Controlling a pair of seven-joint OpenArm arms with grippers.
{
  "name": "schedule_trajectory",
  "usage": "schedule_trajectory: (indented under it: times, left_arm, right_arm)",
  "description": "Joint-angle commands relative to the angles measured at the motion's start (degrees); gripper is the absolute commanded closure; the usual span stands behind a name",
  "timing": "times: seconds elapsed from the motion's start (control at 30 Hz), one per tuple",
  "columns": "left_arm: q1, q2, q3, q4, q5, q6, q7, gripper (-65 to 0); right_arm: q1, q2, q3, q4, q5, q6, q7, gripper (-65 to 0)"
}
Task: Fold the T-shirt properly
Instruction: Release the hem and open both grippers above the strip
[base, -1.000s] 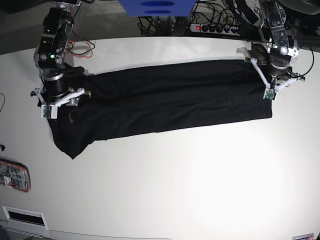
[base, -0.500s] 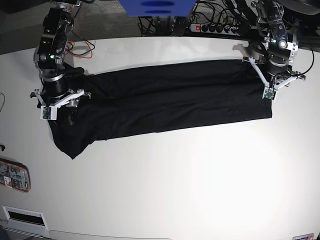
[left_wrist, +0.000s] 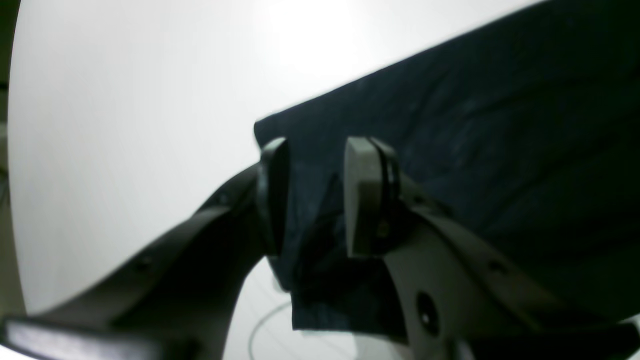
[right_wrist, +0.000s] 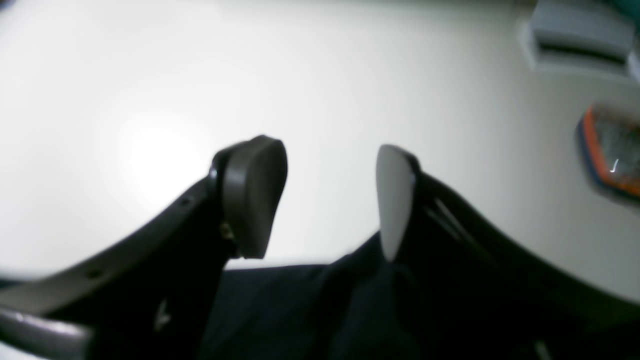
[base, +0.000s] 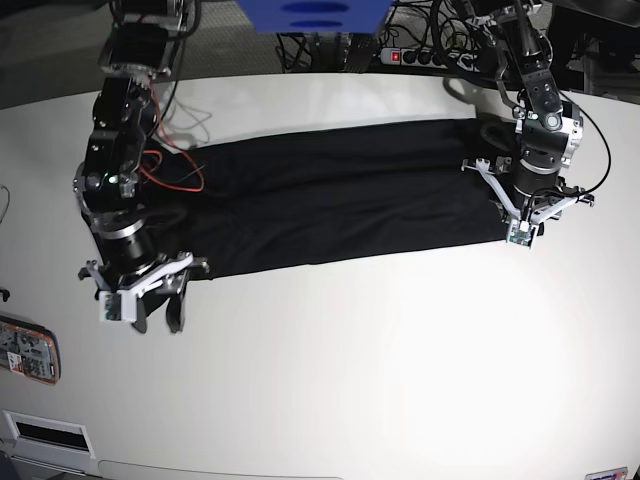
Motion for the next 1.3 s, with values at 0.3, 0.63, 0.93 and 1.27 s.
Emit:
schedule_trajectory:
  times: [0.3, 0.63, 0.93, 1.27]
  left_arm:
    - [-1.59, -0.68, 2.71, -10.05, -0.01, 0.32, -0.82, -18.3]
    - [-2.47, -6.30, 4.65, -27.73, 0.08, 0.50, -10.75, -18.3]
    - [-3.70, -6.65, 1.92, -27.99, 0.08, 0.50, -10.93, -18.3]
    - [-4.58, -6.57, 1.75, -27.64, 0.26, 0.50, -10.84, -18.4]
  right_arm:
    - [0.17, 0.55, 0.20, -20.35, -0.23, 0.08, 4.03, -31.3]
    - [0.35, 3.10, 0.81, -35.47, -0.32, 0.00, 11.32, -31.3]
    - [-0.18, 3.63, 6.97, -34.42, -0.32, 0.00, 11.15, -31.3]
    - [-0.18, 3.54, 6.88, -21.93, -0.32, 0.00, 7.10, -31.3]
